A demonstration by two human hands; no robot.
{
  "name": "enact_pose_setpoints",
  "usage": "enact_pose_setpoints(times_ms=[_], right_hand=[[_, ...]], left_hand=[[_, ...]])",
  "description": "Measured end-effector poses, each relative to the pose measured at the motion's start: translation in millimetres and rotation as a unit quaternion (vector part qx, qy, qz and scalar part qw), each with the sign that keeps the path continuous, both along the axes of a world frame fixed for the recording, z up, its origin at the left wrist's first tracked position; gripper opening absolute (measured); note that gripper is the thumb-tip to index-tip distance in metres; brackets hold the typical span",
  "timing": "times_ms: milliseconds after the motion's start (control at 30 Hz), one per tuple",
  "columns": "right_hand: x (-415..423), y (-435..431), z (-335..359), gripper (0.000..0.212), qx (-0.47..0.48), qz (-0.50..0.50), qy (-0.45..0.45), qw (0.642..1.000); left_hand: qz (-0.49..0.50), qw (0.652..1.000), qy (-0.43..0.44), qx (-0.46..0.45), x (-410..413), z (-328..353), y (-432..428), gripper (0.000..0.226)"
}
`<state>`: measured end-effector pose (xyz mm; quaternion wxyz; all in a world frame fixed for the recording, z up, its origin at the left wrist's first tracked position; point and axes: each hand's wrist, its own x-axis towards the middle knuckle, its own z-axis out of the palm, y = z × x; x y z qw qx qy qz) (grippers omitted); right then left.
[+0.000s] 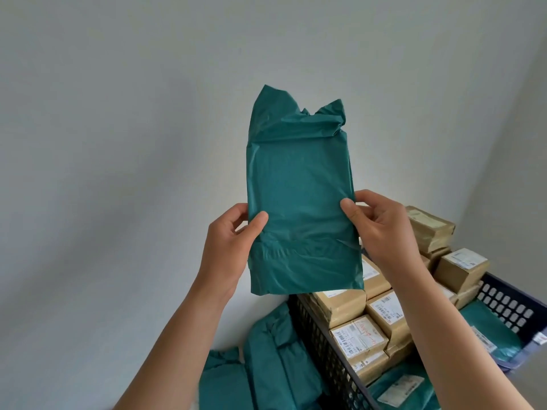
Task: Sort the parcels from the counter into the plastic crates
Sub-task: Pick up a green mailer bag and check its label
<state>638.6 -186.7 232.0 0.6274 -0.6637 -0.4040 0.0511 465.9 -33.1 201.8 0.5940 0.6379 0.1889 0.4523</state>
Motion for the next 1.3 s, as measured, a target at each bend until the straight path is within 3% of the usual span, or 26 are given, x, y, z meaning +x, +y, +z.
enact_pose_setpoints(times_ms=[67, 167, 233, 333, 400, 467, 567, 667, 767, 833, 900, 1000, 1100, 1200, 1233, 1300], right_hand=[[5, 4, -4, 0.013, -0.014, -0.05, -0.035, 0.998], [2, 6, -7, 0.028, -0.054, -0.105, -0.114, 0.986], [-9, 10, -10, 0.041, -0.065, -0.045, -0.088, 0.993], [-32, 21, -14, 0.066, -0.057, 0.098, 0.031, 0.993], [-38, 31, -13, 0.038, -0.004, 0.128, 0.088, 0.988], [-34, 39, -8, 0.013, 0.04, 0.075, 0.097, 0.992], [-16, 40, 0, 0.016, 0.057, 0.031, 0.107, 0.992], [0, 31, 12, 0.017, 0.081, 0.073, 0.165, 0.98], [8, 20, 23, 0.02, 0.098, 0.133, 0.207, 0.964], [8, 15, 28, 0.02, 0.102, 0.16, 0.224, 0.956], [7, 14, 29, 0.022, 0.094, 0.17, 0.223, 0.955], [5, 14, 29, 0.022, 0.082, 0.171, 0.228, 0.955], [9, 13, 30, 0.024, 0.084, 0.145, 0.225, 0.96], [26, 7, 36, 0.038, 0.096, -0.077, 0.041, 0.992], [31, 4, 41, 0.043, 0.102, -0.142, -0.04, 0.984], [41, 0, 56, 0.049, 0.092, -0.177, -0.154, 0.968]], left_hand=[[0.024, 1.0, 0.005, -0.008, 6, -4, 3, 0.011], [0.112, 0.993, 0.018, 0.019, 15, -10, 9, 0.009], [0.157, 0.984, 0.031, 0.076, 21, -12, 5, 0.012], [0.16, 0.969, 0.019, 0.186, 35, -15, -20, 0.01], [0.147, 0.941, 0.009, 0.306, 43, -22, -34, 0.006], [0.141, 0.894, 0.021, 0.426, 49, -26, -41, 0.012], [0.129, 0.855, 0.028, 0.502, 45, -17, -39, 0.02], [0.174, 0.857, -0.005, 0.484, 29, 2, -27, 0.018], [0.236, 0.909, 0.032, 0.343, 16, 21, -6, 0.028], [0.176, 0.957, 0.089, 0.213, 12, 32, 4, 0.04], [0.092, 0.982, 0.101, 0.128, 8, 39, 8, 0.03], [0.029, 0.992, 0.095, 0.081, 7, 43, 5, 0.019], [0.036, 0.989, 0.1, 0.099, 5, 48, 8, 0.018], [0.063, 0.969, 0.15, 0.188, -1, 67, 26, 0.019], [0.062, 0.957, 0.175, 0.222, -3, 76, 32, 0.019], [0.057, 0.935, 0.217, 0.273, -6, 93, 40, 0.017]])
